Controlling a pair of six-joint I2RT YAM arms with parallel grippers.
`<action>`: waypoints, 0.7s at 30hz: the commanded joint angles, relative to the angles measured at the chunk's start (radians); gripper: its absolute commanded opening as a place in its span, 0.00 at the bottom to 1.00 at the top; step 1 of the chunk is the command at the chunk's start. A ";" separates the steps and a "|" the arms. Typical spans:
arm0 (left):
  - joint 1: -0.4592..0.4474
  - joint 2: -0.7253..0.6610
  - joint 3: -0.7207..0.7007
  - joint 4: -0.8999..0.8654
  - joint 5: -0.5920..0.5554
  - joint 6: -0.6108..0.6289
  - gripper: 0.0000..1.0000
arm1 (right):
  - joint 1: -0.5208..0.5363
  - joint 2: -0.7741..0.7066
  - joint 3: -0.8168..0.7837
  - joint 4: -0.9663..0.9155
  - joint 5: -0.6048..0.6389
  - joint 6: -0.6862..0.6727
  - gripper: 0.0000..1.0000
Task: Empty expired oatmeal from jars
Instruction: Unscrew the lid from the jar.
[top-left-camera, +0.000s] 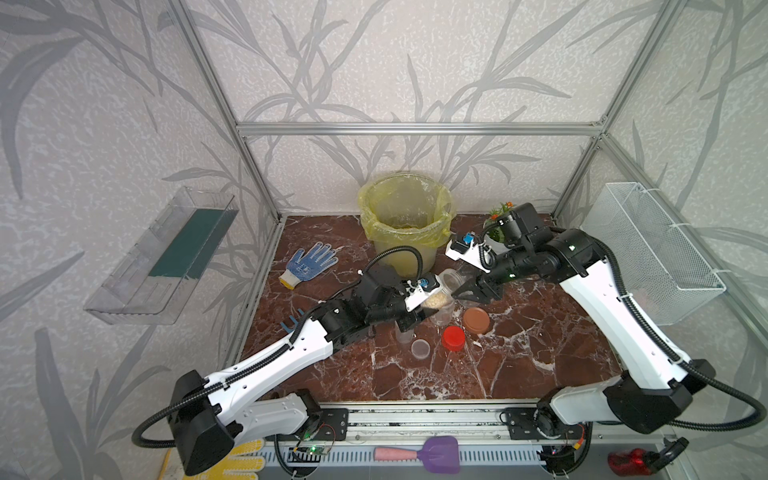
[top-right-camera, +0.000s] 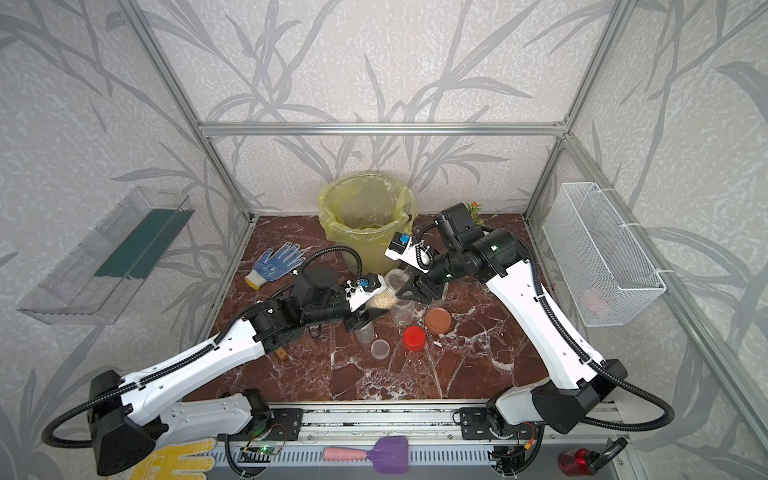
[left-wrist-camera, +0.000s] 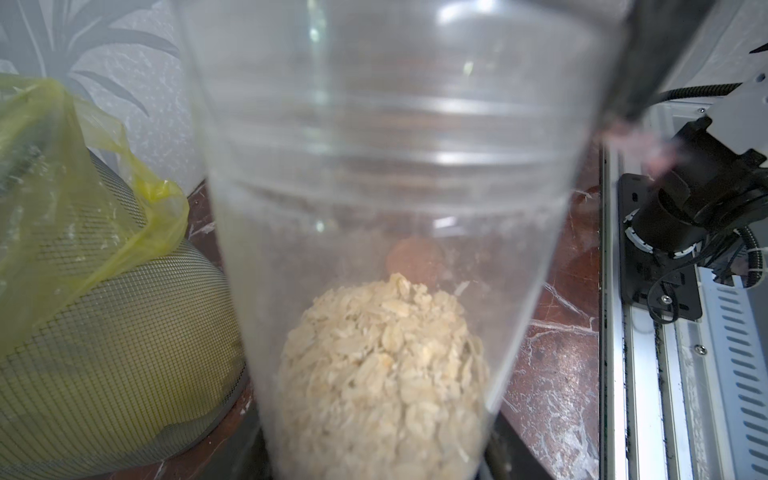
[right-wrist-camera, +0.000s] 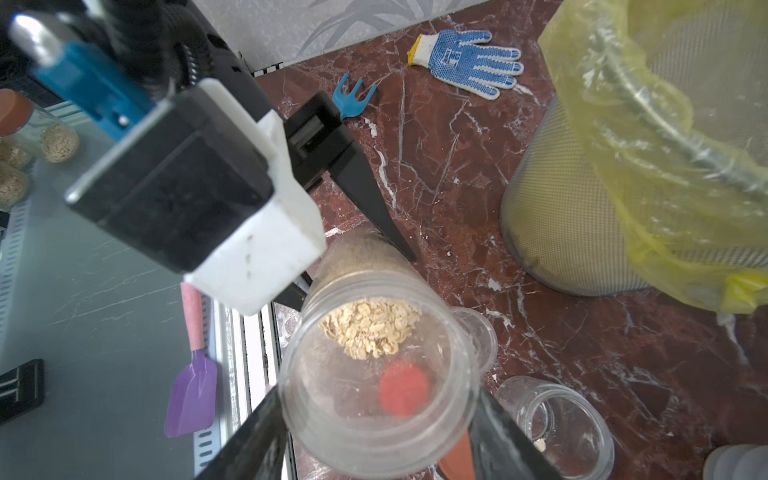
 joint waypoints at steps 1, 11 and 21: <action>0.006 0.004 0.007 0.090 -0.021 -0.021 0.00 | -0.019 -0.050 -0.019 0.005 0.045 -0.059 0.68; 0.006 -0.020 -0.013 0.130 -0.118 -0.006 0.00 | -0.030 -0.198 -0.030 0.097 0.103 0.552 0.82; -0.023 -0.002 -0.012 0.147 -0.257 0.048 0.00 | 0.024 -0.084 0.001 0.077 0.263 1.173 0.80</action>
